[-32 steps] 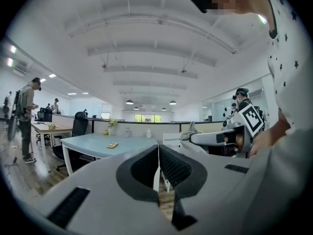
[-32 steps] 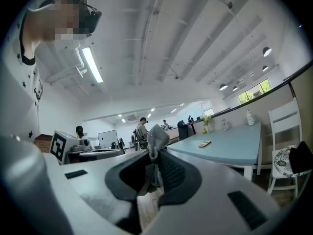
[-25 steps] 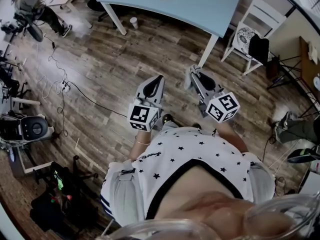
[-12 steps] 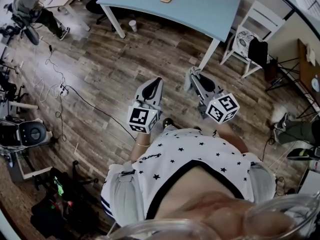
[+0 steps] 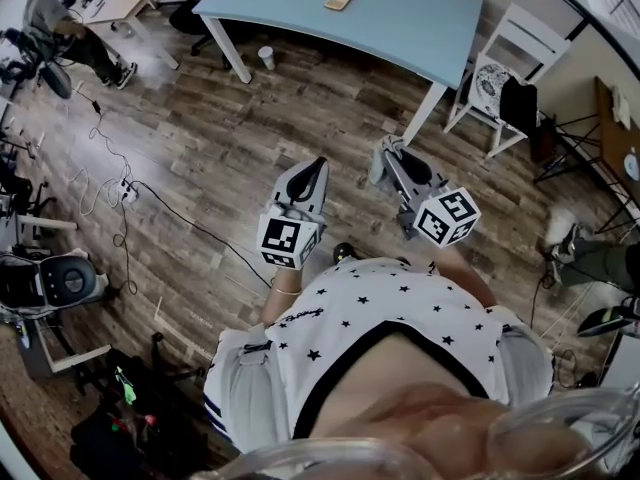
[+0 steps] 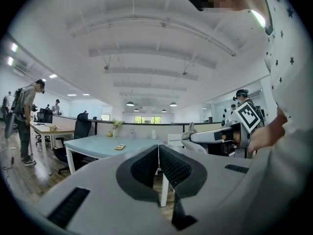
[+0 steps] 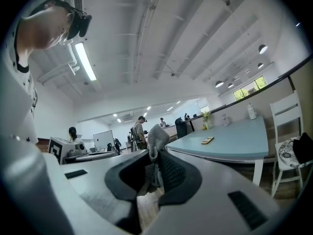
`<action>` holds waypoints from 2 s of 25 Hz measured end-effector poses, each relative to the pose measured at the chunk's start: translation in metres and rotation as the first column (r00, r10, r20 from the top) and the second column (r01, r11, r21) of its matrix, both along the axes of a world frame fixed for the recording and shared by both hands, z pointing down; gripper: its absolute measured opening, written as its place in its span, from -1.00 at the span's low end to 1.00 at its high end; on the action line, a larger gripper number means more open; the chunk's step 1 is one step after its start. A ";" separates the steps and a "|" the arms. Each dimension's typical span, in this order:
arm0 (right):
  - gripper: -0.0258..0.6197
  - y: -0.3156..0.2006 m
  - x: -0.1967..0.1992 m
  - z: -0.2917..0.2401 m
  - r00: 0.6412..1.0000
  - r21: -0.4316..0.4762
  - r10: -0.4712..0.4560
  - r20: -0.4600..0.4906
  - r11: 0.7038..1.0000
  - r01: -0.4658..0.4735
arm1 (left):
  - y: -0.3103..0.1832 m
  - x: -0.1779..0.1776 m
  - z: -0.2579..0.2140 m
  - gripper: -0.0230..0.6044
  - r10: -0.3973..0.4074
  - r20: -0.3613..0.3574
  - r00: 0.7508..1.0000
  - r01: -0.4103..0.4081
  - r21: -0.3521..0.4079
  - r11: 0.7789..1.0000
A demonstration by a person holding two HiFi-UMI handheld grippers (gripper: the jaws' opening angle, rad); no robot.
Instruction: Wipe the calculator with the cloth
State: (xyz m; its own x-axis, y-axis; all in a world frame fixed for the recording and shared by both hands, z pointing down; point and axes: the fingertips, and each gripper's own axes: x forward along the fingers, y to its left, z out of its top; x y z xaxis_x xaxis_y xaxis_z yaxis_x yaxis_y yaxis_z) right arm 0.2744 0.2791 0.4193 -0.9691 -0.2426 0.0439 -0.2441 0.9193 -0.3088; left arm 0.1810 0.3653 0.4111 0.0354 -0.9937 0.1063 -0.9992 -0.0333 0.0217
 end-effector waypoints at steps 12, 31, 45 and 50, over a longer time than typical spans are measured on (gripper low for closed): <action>-0.78 0.005 -0.043 0.006 1.000 -0.028 -0.009 0.001 1.000 0.009 | 0.018 -0.046 0.007 -0.83 -0.043 -0.007 0.999 0.043 -0.006 0.999; -0.77 -0.067 -0.137 -0.002 0.994 -0.052 -0.098 0.053 0.994 0.100 | -0.013 -0.127 0.005 -0.83 -0.176 0.049 0.983 0.178 -0.030 0.984; -0.77 -0.162 -0.183 0.006 0.993 -0.142 -0.081 0.085 0.986 0.092 | -0.107 -0.175 0.011 -0.83 -0.180 0.037 0.983 0.182 -0.047 0.982; -0.77 -0.195 -0.192 0.008 0.995 -0.147 -0.075 0.068 0.986 0.084 | -0.143 -0.188 0.010 -0.83 -0.177 0.042 0.983 0.179 -0.053 0.982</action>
State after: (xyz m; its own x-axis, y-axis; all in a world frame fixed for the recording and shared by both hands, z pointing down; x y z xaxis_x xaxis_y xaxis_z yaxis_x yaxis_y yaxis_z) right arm 0.0826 0.0843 0.4277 -0.9870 -0.1600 0.0129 -0.1482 0.8773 -0.4565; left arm -0.0070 0.2221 0.4207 -0.1464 -0.9762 0.1602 -0.9892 0.1453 -0.0189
